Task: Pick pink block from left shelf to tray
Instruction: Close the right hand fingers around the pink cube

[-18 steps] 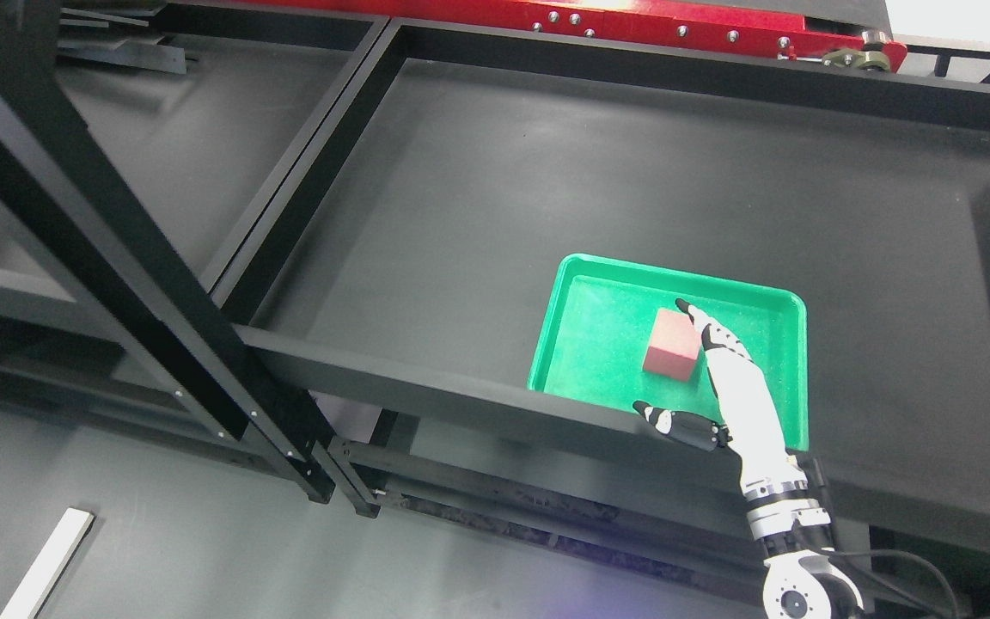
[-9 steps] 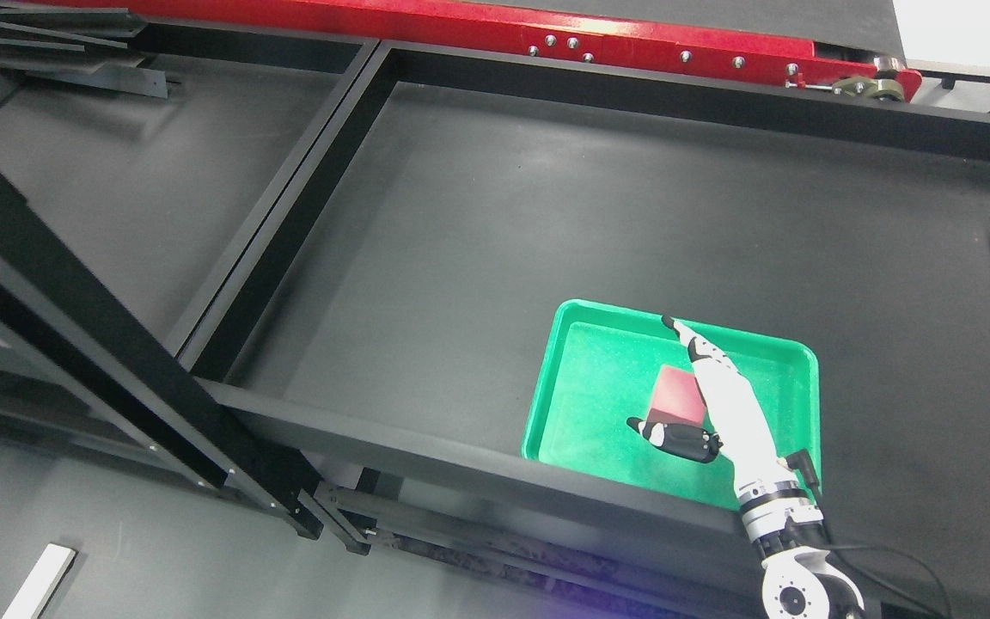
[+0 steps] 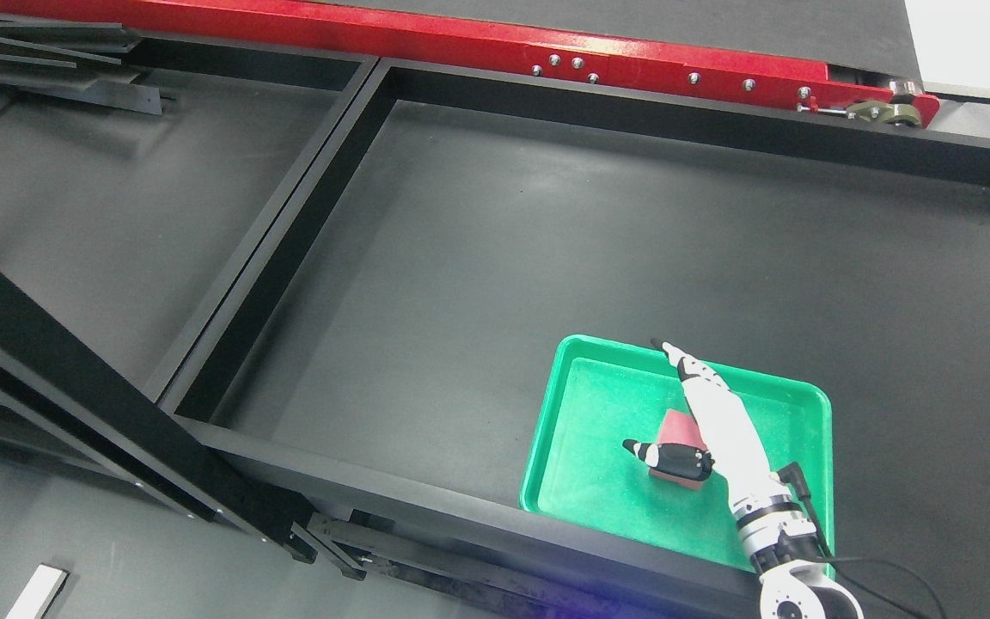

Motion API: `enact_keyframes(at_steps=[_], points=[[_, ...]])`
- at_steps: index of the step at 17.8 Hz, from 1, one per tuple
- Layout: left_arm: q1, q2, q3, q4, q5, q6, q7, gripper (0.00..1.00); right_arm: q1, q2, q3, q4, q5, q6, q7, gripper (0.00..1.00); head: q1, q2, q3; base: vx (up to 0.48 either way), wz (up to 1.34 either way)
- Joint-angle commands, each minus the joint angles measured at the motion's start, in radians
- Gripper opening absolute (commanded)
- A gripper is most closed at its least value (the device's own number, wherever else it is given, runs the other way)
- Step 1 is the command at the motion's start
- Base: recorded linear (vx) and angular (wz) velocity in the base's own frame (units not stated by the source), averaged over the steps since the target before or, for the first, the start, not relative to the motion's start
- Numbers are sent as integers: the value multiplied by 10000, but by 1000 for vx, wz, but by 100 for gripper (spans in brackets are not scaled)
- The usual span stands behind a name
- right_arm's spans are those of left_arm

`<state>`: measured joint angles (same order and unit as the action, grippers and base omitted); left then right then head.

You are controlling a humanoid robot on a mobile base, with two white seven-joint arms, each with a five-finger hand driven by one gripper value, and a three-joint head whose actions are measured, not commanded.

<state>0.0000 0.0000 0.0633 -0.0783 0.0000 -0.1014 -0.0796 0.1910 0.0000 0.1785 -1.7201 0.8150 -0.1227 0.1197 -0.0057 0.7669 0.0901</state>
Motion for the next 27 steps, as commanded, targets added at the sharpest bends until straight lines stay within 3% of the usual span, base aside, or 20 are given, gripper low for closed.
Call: enact_keyframes(at_steps=[1, 5, 8, 20, 27], points=[[46, 175, -4, 0, -15, 16, -1, 100, 253, -276, -97, -41, -4, -1087, -398, 100, 0, 0, 0, 52, 0], [62, 175, -4, 0, -15, 1, -1, 100, 483, -413, -373, -41, -35, -1121, -568, 100, 0, 0, 0, 37, 0], [62, 175, -4, 0, -15, 16, -1, 100, 743, -689, -405, -41, -35, -432, -538, 100, 0, 0, 0, 8, 0], [61, 175, 11, 0, -15, 1, -1, 100, 1020, -1165, -389, -41, -20, -246, -492, 100, 0, 0, 0, 0, 0], [46, 175, -4, 0, -15, 1, -1, 100, 790, -1166, -221, 5, 26, -124, -277, 94, 0, 0, 0, 0, 0]])
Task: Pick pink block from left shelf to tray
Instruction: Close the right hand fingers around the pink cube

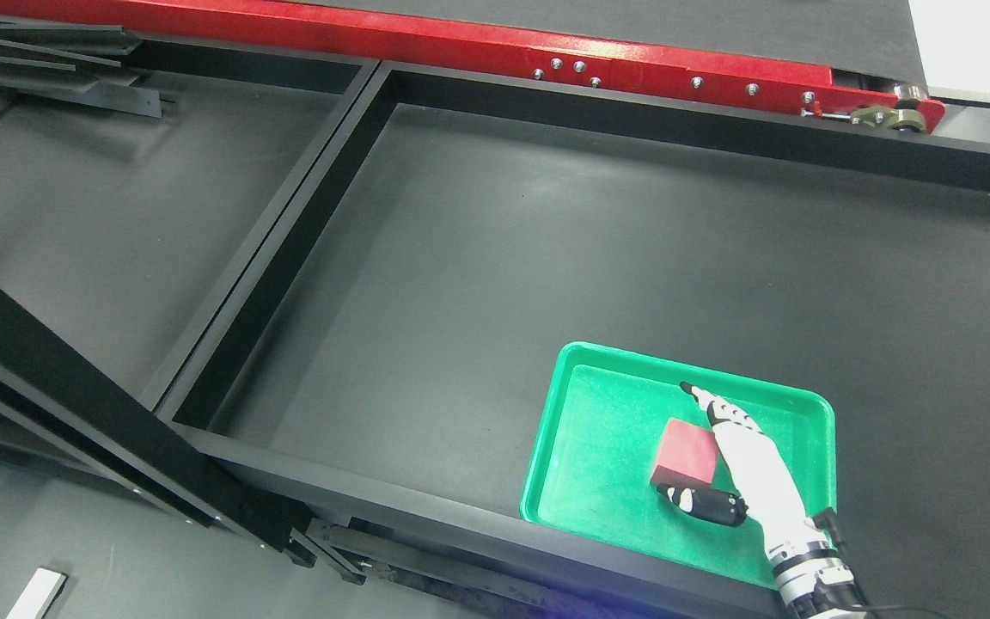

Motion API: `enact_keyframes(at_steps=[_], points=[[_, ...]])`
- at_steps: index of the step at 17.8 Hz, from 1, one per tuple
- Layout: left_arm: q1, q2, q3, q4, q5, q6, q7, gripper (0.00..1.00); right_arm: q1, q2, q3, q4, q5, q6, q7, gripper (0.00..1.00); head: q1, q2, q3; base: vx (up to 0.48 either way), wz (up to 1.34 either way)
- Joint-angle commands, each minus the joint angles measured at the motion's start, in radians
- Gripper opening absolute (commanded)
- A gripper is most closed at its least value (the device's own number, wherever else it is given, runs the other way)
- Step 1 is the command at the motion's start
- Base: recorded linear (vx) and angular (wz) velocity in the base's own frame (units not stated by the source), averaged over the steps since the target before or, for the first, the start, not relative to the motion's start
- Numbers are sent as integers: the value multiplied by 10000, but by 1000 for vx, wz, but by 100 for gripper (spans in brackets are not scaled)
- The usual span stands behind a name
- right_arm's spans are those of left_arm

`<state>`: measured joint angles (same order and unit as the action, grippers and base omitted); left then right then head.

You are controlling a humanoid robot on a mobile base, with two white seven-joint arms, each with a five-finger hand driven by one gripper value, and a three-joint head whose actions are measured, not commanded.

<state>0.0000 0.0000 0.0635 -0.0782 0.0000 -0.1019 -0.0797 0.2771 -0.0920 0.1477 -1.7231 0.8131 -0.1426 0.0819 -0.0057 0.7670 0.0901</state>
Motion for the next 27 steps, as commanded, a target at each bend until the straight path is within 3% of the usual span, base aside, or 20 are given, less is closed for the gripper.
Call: enact_keyframes(at_steps=[1, 8, 15, 20, 27], points=[[61, 175, 9, 0, -15, 7, -1, 100, -56, -245, 87, 51, 45, 136, 101, 91, 0, 0, 0, 0, 0], [62, 175, -6, 0, -15, 7, -1, 100, -71, -245, 118, 81, 121, 290, 116, 75, 0, 0, 0, 0, 0], [62, 175, 9, 0, -15, 7, -1, 100, -255, -215, 194, 97, 733, 321, -21, 39, 0, 0, 0, 0, 0], [62, 175, -6, 0, -15, 7, -1, 100, -332, -123, 179, 97, 996, -351, -419, 2, 0, 0, 0, 0, 0], [46, 175, -6, 0, -15, 7, -1, 100, -577, 306, 57, 20, 842, -1734, -3300, 3, 0, 0, 0, 0, 0]])
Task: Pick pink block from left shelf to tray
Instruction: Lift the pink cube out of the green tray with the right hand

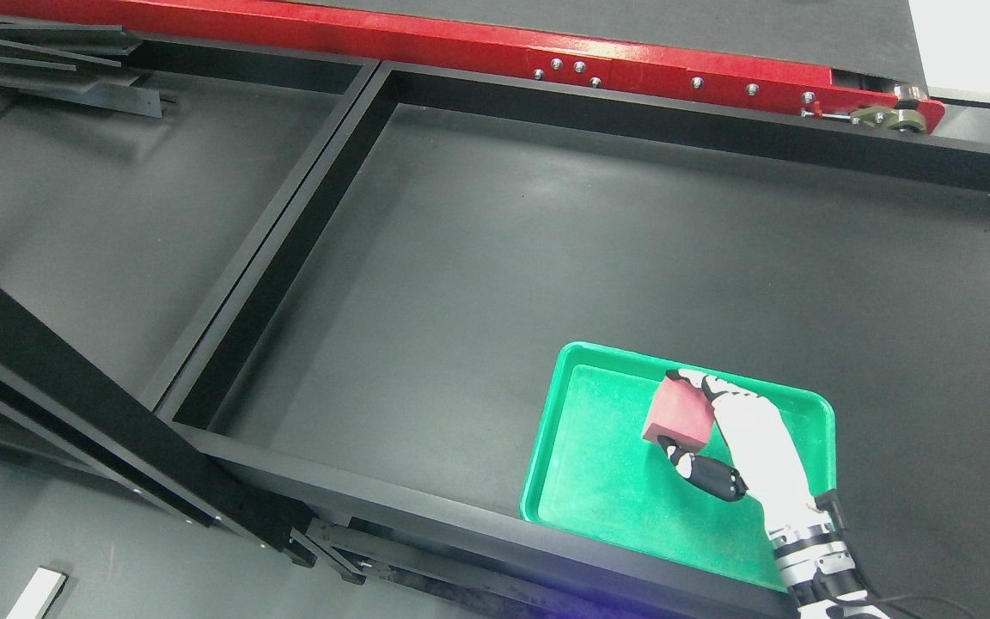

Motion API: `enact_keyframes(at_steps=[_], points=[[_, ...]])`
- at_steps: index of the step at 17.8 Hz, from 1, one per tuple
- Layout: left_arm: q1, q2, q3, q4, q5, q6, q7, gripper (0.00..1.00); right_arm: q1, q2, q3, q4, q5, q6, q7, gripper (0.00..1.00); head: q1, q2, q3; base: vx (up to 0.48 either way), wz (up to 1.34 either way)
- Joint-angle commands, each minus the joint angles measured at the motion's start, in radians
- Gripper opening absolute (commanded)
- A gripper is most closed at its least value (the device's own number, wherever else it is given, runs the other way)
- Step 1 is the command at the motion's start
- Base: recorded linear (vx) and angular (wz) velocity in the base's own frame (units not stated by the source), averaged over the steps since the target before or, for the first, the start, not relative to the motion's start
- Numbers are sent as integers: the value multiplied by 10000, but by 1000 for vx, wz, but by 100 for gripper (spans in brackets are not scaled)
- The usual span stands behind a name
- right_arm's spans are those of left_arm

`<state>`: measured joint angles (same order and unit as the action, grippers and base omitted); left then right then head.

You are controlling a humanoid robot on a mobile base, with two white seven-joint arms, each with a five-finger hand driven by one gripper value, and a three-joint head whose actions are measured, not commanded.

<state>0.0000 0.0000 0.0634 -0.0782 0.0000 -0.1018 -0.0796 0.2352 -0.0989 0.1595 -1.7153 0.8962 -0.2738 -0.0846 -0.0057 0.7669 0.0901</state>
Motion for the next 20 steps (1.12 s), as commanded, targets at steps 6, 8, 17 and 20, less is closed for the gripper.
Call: enact_keyframes(at_steps=[6, 8, 17, 20], points=[[46, 175, 10, 0, -15, 5, -1, 100, -158, 575, -290, -89, -523, -790, -2498, 3, 0, 0, 0, 0, 0], [61, 175, -6, 0, -15, 5, -1, 100, -143, 560, -398, -89, -738, -790, -2514, 3, 0, 0, 0, 0, 0], [46, 175, -6, 0, -15, 5, -1, 100, -128, 575, -429, -89, -862, -806, -2498, 3, 0, 0, 0, 0, 0], [61, 175, 10, 0, -15, 5, -1, 100, -128, 560, -429, -89, -862, -806, -2498, 3, 0, 0, 0, -4, 21]])
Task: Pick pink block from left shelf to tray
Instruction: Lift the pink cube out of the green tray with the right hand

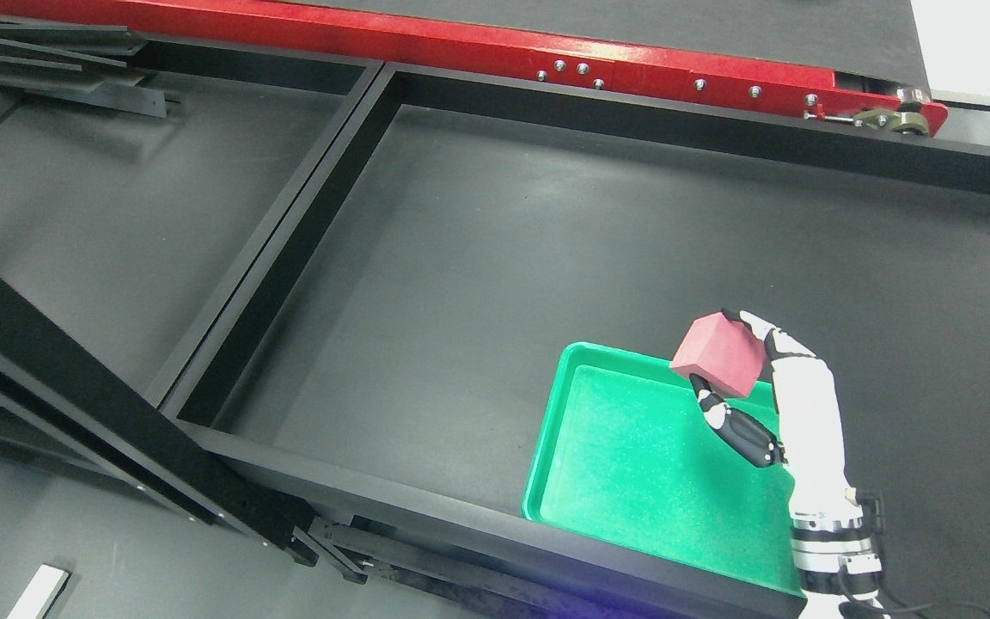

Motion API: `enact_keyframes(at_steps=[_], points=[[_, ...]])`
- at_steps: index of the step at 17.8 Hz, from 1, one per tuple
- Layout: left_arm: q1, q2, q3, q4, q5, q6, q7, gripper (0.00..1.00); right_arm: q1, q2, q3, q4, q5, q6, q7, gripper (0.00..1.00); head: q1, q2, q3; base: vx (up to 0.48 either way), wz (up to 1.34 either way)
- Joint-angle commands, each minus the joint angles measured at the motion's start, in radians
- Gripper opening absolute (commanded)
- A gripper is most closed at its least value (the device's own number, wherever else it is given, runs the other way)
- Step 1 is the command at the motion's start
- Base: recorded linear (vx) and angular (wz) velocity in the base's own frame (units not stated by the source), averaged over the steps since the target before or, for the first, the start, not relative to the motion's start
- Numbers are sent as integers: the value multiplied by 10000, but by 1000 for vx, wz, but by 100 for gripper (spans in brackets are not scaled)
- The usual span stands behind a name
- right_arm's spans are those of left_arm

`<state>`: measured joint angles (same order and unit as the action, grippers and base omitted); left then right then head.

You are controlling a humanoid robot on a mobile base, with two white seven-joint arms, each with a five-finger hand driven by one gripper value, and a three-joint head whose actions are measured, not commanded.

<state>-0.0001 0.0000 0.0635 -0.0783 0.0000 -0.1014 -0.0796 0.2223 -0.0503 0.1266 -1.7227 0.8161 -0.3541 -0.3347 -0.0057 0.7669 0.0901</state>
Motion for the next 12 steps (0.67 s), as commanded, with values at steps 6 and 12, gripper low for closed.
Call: enact_keyframes(at_steps=[6, 12], points=[[62, 175, -6, 0, -15, 1, -1, 100, 1, 89, -100, -15, -138, -2, 3, 3, 0, 0, 0, -35, 121], [62, 175, 9, 0, -15, 1, -1, 100, -29, 89, -100, -15, -276, -94, 79, 3, 0, 0, 0, -46, 305]])
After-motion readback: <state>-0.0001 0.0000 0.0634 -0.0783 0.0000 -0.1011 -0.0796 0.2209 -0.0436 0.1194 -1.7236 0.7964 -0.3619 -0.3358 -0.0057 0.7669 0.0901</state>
